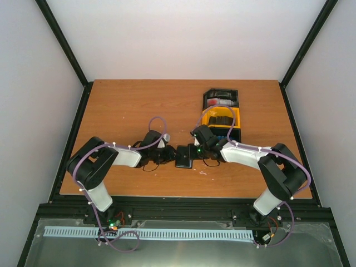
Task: Put the credit cards into the card holder
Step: Close the card holder at the center of the board.
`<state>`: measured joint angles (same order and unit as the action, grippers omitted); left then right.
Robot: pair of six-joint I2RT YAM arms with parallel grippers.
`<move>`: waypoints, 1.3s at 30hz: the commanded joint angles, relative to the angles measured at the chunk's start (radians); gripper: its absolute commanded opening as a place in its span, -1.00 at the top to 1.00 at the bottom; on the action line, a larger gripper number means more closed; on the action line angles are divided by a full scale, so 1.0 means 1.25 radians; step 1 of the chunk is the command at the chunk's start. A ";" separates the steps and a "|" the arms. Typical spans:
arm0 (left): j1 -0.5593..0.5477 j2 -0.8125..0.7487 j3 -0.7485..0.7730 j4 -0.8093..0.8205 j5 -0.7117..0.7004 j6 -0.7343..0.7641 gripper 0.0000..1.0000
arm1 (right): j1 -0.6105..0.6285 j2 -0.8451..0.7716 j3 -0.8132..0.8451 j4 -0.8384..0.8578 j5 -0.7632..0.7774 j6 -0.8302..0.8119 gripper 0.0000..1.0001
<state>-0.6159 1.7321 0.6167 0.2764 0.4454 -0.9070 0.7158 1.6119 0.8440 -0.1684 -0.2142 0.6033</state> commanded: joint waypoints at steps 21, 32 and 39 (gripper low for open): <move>-0.010 0.105 -0.051 -0.208 -0.066 0.023 0.39 | 0.006 -0.018 -0.069 0.020 0.040 0.123 0.30; -0.010 0.105 -0.056 -0.205 -0.069 0.023 0.38 | 0.006 -0.030 -0.056 0.019 0.059 0.104 0.19; -0.010 0.105 -0.059 -0.203 -0.073 0.023 0.39 | 0.007 -0.044 -0.025 -0.036 0.143 0.106 0.11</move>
<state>-0.6170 1.7523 0.6250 0.3038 0.4648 -0.8989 0.7185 1.5837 0.7670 -0.1730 -0.1257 0.7338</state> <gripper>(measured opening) 0.306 0.440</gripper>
